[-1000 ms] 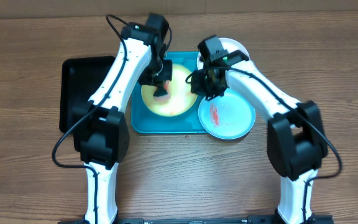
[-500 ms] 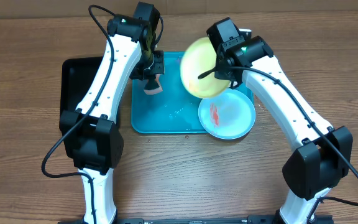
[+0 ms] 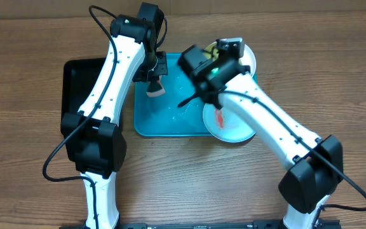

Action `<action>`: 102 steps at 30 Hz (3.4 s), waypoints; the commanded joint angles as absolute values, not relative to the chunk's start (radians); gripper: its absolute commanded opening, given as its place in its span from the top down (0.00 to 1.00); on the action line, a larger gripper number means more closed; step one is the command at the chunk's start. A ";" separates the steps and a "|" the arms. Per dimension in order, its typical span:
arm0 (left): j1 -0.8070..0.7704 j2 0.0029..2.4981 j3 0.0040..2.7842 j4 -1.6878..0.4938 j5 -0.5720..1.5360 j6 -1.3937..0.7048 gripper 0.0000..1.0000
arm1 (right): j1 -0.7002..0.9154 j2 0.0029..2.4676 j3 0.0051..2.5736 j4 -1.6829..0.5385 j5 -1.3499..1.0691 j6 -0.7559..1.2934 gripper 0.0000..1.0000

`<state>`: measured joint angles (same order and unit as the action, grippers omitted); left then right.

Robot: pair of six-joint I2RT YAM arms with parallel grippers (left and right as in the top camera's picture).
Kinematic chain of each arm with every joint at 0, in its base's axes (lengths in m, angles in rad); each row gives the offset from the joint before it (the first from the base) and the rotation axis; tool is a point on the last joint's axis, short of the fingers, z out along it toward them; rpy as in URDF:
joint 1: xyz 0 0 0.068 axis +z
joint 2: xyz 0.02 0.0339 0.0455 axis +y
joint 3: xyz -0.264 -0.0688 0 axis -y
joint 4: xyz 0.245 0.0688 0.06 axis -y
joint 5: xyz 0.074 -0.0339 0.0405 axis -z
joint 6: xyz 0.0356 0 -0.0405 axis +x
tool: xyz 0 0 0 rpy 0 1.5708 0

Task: Clean dirty plates on tray and stack at the side
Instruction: 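Lift the yellow plate with the right gripper and place it right of the tray, then release the yellow plate and move right gripper to the light blue plate rim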

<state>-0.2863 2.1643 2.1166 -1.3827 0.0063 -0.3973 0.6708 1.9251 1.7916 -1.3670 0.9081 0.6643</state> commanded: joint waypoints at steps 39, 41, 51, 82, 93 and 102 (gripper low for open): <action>-0.289 2.141 2.120 -1.371 -0.038 -0.435 0.96 | 0.495 1.845 1.814 -1.379 0.519 0.809 0.96; -0.289 2.141 2.120 -1.368 -0.037 -0.435 0.96 | 0.414 1.835 1.814 -1.345 0.422 0.745 0.96; -0.289 2.141 2.120 -1.353 -0.060 -0.435 0.96 | -0.089 1.845 1.754 -1.235 0.109 0.597 0.96; -0.289 2.141 2.120 -1.327 -0.093 -0.468 0.96 | -0.361 1.836 1.507 -1.189 -0.152 0.420 0.55; -0.289 2.141 2.120 -1.320 -0.099 -0.468 0.96 | -0.149 1.820 1.508 -1.262 -0.350 0.235 0.53; -0.289 2.141 2.120 -1.310 -0.101 -0.468 0.96 | -0.006 1.822 1.317 -1.081 -0.175 0.283 0.59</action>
<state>-0.2863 2.1643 2.1166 -1.3125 -0.0849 -0.4511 -0.0292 1.8336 1.3624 -1.1160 -0.2314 0.2863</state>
